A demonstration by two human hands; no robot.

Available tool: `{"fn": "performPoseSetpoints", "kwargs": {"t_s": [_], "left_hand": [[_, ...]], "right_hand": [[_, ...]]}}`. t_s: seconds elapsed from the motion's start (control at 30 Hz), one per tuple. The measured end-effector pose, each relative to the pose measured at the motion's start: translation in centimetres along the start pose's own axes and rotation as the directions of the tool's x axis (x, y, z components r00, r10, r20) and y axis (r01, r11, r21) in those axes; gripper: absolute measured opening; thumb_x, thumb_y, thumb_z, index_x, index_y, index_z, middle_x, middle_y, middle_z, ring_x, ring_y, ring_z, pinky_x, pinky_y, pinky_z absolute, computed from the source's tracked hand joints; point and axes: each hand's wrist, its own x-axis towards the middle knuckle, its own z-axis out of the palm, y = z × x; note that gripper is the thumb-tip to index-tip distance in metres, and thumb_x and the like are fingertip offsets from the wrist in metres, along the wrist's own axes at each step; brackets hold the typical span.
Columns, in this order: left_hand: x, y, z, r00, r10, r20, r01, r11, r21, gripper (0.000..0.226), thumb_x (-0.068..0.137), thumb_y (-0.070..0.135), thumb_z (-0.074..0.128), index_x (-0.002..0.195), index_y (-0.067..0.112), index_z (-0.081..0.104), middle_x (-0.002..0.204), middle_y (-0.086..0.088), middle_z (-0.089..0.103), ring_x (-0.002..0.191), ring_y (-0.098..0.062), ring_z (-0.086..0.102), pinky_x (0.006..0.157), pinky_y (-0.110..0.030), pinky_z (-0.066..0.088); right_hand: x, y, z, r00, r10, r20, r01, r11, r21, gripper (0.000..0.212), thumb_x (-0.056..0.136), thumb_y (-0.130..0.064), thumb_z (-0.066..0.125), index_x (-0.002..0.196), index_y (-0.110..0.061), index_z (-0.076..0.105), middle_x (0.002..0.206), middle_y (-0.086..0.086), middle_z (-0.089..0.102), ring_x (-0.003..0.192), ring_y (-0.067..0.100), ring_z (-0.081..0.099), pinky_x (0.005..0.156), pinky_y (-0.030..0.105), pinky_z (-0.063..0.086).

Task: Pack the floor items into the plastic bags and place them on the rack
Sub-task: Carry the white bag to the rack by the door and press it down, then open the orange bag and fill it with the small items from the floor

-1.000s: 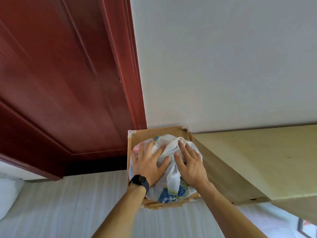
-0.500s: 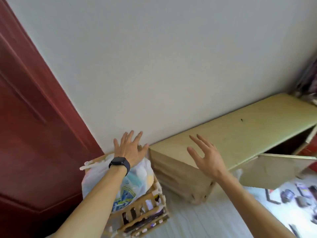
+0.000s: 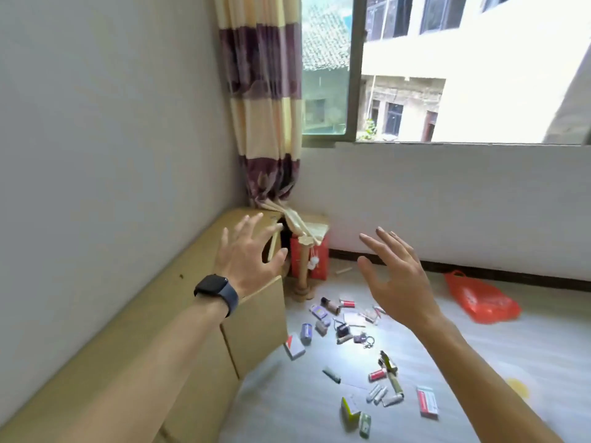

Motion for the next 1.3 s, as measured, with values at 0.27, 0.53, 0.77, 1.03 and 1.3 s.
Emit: {"fn": "performPoseSetpoints", "kwargs": {"t_s": [0.27, 0.53, 0.77, 1.03, 1.3], "left_hand": [[14.5, 15.5, 4.1, 0.965, 0.259, -0.036, -0.260, 0.965, -0.040, 0.057, 0.090, 0.059, 0.045, 0.144, 0.049, 0.032, 0.160, 0.004, 0.018, 0.148, -0.018, 0.011, 0.118, -0.053, 0.007], [33.5, 24.5, 6.5, 0.933, 0.314, -0.174, -0.335, 0.936, -0.108, 0.059, 0.090, 0.063, 0.041, 0.146, 0.049, 0.026, 0.160, 0.005, 0.016, 0.147, -0.020, 0.013, 0.117, -0.056, 0.014], [46.7, 32.7, 10.4, 0.920, 0.336, -0.204, -0.364, 0.924, -0.118, 0.054, 0.091, 0.059, 0.043, 0.143, 0.047, 0.035, 0.153, 0.007, 0.033, 0.140, -0.019, 0.029, 0.115, -0.045, 0.024], [57.1, 42.7, 18.8, 0.899, 0.388, -0.205, -0.410, 0.909, -0.078, 0.051, 0.091, 0.059, 0.042, 0.140, 0.047, 0.039, 0.147, 0.010, 0.042, 0.136, -0.016, 0.036, 0.112, -0.041, 0.027], [67.8, 51.6, 23.7, 0.951, 0.231, -0.204, -0.261, 0.956, -0.136, 0.049, 0.090, 0.055, 0.047, 0.138, 0.046, 0.043, 0.144, 0.010, 0.045, 0.133, -0.017, 0.039, 0.111, -0.043, 0.030]], "right_hand": [[5.5, 12.7, -12.6, 0.971, 0.151, -0.183, -0.183, 0.967, -0.174, 0.045, 0.093, -0.041, 0.058, 0.138, -0.042, 0.052, 0.153, -0.006, 0.041, 0.144, 0.015, 0.028, 0.111, 0.034, 0.028], [20.7, 20.5, -19.7, 0.956, 0.073, -0.284, -0.184, 0.904, -0.386, 0.049, 0.094, -0.041, 0.058, 0.142, -0.043, 0.047, 0.156, -0.006, 0.037, 0.145, 0.016, 0.026, 0.115, 0.044, 0.031], [31.0, 28.5, -24.5, 0.944, 0.055, -0.326, -0.237, 0.801, -0.550, 0.046, 0.096, -0.049, 0.048, 0.142, -0.044, 0.046, 0.154, -0.006, 0.041, 0.144, 0.017, 0.028, 0.110, 0.048, 0.034], [38.4, 42.0, -28.0, 0.952, 0.046, -0.302, -0.223, 0.780, -0.585, 0.049, 0.094, -0.056, 0.038, 0.140, -0.045, 0.047, 0.155, -0.009, 0.038, 0.143, 0.014, 0.027, 0.108, 0.046, 0.035], [48.8, 55.2, -33.0, 0.979, 0.030, -0.200, -0.136, 0.828, -0.544, 0.049, 0.095, -0.055, 0.041, 0.144, -0.048, 0.039, 0.154, -0.014, 0.038, 0.144, 0.009, 0.022, 0.112, 0.044, 0.030]]}}
